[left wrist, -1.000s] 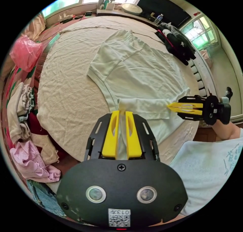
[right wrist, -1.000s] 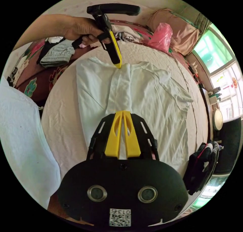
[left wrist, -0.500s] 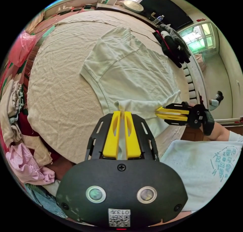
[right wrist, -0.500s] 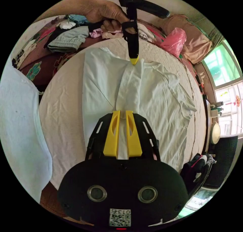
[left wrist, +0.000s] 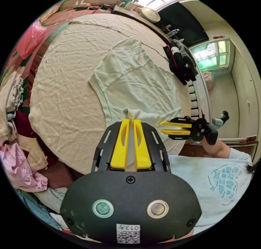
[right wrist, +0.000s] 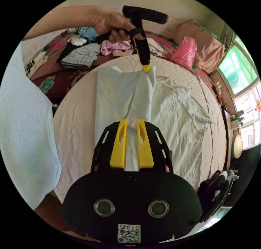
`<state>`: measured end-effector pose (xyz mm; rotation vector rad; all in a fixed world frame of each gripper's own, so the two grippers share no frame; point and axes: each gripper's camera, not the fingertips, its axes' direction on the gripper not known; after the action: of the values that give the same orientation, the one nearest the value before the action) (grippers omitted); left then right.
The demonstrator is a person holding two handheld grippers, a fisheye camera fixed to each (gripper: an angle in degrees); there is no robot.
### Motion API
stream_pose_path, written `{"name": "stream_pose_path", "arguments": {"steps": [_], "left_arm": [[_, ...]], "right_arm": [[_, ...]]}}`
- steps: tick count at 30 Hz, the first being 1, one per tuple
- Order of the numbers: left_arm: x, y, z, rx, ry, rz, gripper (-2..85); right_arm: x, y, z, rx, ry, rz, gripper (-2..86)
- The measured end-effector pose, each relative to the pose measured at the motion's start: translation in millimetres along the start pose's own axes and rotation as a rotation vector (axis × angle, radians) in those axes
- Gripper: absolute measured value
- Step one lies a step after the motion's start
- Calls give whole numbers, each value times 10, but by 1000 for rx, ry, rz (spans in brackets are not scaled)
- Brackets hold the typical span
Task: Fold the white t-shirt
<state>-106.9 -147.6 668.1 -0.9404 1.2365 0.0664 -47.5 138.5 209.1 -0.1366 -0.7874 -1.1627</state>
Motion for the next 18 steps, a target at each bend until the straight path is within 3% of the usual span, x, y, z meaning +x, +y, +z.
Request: {"name": "stream_pose_path", "arguments": {"steps": [7,12,18], "left_arm": [[-226,-149,52,-4,114,-34,23],[-241,-281,-5,-27,78,-18,16],[-283,-262,-89,12,136,-55,12]], "right_arm": [[286,-59,212,-59,-83,106,31],[645,-31,133,-44,-180,182,21],[1013,22,-51,1,-150,231,16]]}}
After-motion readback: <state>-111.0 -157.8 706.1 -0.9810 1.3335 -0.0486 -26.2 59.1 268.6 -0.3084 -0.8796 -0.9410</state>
